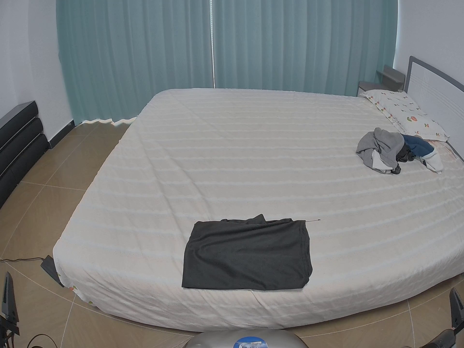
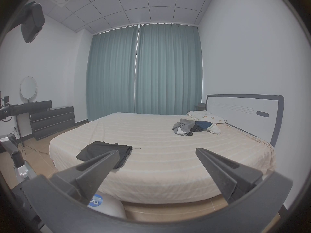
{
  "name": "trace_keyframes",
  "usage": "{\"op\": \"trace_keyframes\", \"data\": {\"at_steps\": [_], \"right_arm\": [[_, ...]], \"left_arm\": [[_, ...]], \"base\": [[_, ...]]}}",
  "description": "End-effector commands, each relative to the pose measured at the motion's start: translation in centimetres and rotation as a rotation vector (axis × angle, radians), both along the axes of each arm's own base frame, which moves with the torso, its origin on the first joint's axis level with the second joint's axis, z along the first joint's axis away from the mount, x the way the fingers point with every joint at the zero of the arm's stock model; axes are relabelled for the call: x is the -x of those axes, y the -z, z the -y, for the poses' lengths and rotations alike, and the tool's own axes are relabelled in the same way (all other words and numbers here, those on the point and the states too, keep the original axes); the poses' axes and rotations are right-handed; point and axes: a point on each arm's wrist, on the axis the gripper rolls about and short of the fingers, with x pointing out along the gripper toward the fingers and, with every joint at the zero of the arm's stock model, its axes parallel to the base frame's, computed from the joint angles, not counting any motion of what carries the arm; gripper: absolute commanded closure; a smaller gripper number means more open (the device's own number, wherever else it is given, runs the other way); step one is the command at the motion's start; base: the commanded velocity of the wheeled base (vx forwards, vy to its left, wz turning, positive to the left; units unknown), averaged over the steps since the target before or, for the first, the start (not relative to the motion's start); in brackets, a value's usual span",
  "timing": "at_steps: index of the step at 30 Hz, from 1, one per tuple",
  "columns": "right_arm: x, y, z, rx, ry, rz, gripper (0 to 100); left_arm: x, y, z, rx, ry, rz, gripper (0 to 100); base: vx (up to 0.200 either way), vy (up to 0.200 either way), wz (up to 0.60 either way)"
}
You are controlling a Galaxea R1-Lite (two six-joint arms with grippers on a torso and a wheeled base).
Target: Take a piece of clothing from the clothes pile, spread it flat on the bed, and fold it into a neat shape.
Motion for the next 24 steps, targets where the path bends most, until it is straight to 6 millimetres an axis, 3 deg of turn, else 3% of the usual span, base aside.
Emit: {"op": "trace_keyframes", "data": {"at_steps": [1, 3, 5, 6, 12, 24], "right_arm": [[-0.9, 1.7, 0.0, 0.003, -0.004, 0.017, 0], [-2.0, 2.8, 0.0, 0.025, -0.003, 0.078, 0], [-2.1, 3.0, 0.0, 0.026, -0.003, 0.08, 0], [-2.9, 4.1, 0.0, 0.059, -0.001, 0.136, 0], [-2.9, 4.5, -0.1, 0.05, -0.013, 0.096, 0], [-3.0, 5.4, 0.0, -0.043, -0.002, 0.016, 0]], "left_arm": [[-1.0, 2.2, 0.2, -0.018, 0.066, -0.009, 0], [-1.8, 3.6, 0.3, -0.034, 0.117, 0.022, 0], [-1.9, 3.7, 0.3, -0.034, 0.119, 0.024, 0], [-2.1, 4.1, 0.3, -0.039, 0.135, 0.028, 0], [-2.2, 5.4, 0.4, -0.017, 0.156, -0.098, 0], [-2.2, 5.4, 0.8, 0.105, 0.358, -0.093, 0]], "base": [[0.0, 0.0, 0.0], [0.0, 0.0, 0.0], [0.0, 0.0, 0.0], [0.0, 0.0, 0.0], [0.0, 0.0, 0.0], [0.0, 0.0, 0.0]]}}
